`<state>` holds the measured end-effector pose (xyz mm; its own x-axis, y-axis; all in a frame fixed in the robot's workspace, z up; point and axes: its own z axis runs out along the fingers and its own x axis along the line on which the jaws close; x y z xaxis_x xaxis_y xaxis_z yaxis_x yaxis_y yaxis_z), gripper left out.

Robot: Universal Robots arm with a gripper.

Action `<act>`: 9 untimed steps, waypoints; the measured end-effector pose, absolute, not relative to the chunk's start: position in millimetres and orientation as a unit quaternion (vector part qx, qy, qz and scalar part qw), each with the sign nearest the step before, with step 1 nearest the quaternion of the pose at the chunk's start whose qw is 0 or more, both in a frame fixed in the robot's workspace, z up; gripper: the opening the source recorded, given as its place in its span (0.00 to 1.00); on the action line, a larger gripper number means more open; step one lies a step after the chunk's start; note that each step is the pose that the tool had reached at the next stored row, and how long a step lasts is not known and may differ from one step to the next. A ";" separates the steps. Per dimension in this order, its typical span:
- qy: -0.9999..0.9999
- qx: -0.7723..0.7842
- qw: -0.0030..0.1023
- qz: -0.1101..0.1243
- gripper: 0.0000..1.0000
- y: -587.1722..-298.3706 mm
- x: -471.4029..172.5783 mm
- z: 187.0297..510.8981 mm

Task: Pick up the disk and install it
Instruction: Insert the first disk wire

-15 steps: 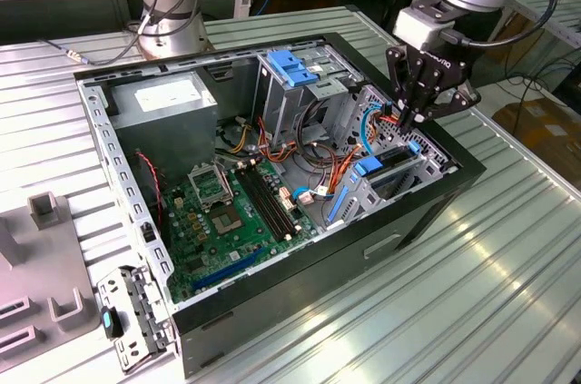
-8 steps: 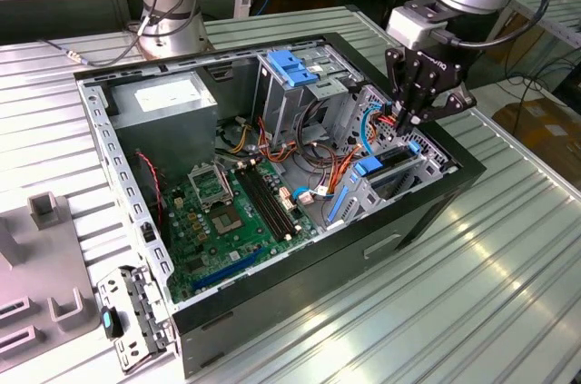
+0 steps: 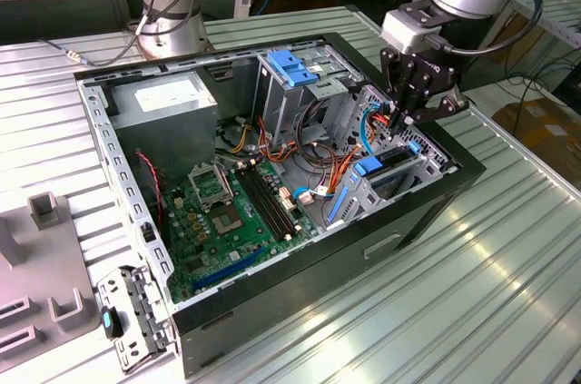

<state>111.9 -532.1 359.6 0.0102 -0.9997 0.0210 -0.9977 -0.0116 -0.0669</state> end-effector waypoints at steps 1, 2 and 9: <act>0.703 -0.710 0.019 -0.033 0.17 -532.4 109.9 359.0; 0.703 -0.710 0.019 -0.034 0.17 -533.2 109.4 358.9; 0.702 -0.711 0.021 -0.035 0.17 -542.1 108.7 356.4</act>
